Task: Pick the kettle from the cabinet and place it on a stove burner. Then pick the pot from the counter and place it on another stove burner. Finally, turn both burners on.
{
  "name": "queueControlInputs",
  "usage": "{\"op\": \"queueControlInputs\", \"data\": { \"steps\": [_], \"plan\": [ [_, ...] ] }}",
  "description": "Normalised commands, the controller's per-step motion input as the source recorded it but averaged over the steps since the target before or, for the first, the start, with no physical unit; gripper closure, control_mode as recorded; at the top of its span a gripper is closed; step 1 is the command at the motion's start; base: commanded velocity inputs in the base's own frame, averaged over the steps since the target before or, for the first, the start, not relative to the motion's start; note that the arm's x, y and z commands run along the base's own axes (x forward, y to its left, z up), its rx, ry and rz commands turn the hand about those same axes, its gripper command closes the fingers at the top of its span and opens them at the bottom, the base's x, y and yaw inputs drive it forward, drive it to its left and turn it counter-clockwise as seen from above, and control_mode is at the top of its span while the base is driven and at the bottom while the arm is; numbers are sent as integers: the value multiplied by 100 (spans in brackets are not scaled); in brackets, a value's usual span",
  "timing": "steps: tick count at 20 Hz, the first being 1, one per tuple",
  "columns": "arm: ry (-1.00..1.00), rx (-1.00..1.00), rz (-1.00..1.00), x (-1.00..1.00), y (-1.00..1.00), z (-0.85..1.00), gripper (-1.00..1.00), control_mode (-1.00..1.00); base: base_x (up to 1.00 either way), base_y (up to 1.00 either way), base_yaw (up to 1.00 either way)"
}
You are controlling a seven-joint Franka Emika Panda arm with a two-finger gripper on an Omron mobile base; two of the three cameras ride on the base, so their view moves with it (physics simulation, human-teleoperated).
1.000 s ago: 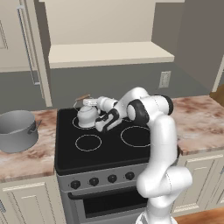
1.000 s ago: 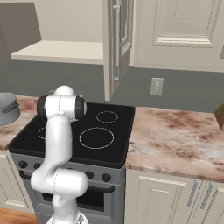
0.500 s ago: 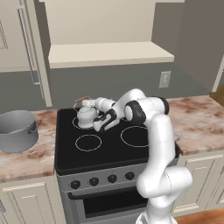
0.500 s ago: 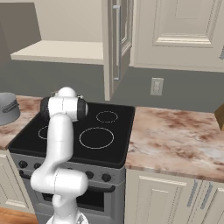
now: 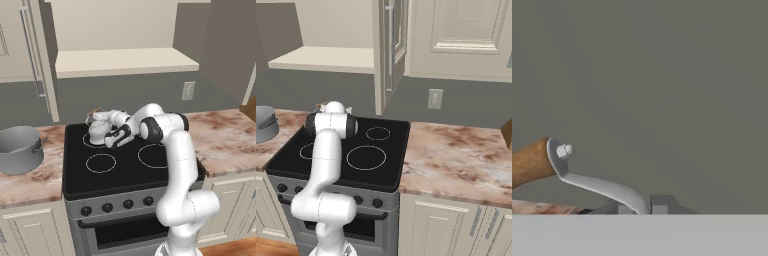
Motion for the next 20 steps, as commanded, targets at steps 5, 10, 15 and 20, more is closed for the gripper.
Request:
{"op": "queueControlInputs", "data": {
  "steps": [5, 10, 15, 20],
  "plan": [
    [-4, 0, 0, 17, 17, -17, 100, -100, 0, 0, 0],
    [-2, 0, 0, 14, 16, -21, 100, -100, 0, 0, 0],
    [-2, 0, 0, 2, 10, -14, 100, -100, 0, 0, 0],
    [0, 0, 0, 0, 0, 0, 100, -100, 0, 0, 0]
  ]
}}
